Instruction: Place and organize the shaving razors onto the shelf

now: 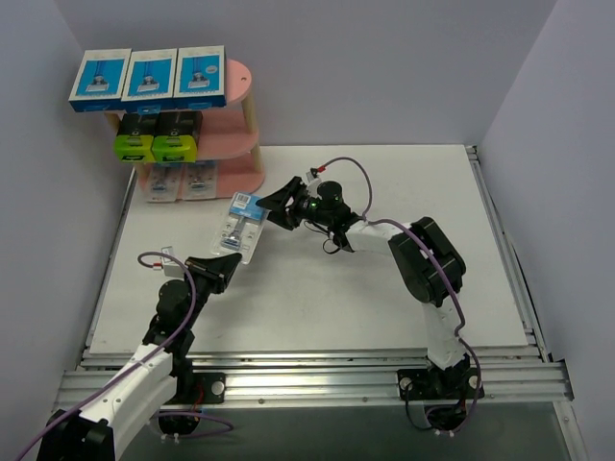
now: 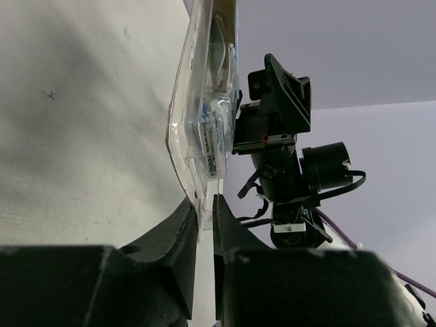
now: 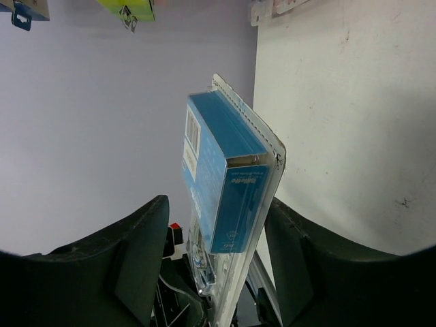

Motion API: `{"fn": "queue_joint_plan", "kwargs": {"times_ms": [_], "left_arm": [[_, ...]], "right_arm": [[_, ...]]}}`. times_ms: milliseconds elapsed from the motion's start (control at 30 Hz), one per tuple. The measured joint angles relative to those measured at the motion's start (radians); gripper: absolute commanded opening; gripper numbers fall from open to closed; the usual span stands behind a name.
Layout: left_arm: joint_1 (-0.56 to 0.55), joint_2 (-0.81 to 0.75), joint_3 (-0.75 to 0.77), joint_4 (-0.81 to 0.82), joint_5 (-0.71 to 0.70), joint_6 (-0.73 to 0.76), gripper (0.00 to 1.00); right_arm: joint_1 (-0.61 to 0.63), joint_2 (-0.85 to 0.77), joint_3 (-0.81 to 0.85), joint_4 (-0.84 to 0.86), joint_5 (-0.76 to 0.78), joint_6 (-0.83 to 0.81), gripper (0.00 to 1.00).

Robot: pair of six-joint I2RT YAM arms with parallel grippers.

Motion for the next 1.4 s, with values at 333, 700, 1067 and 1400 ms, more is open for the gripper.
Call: {"fn": "queue_joint_plan", "kwargs": {"times_ms": [333,700,1067,1400], "left_arm": [[0.0,-0.002,0.0,-0.014,-0.036,-0.015,0.02],[0.011,0.047,0.01,-0.034,-0.068,-0.005,0.02],[0.05,0.216,0.085,0.001,-0.083,0.026,0.02],[0.093,0.438,0.187,0.113,-0.082,0.04,0.02]], "right_arm": [[-0.019,0.01,0.003,0.0,-0.011,0.0,0.59],[-0.094,0.01,-0.069,0.008,-0.035,-0.026,0.66],[-0.217,0.002,-0.136,-0.024,-0.097,-0.107,0.67],[-0.344,-0.006,-0.172,-0.069,-0.174,-0.196,0.67]]}}
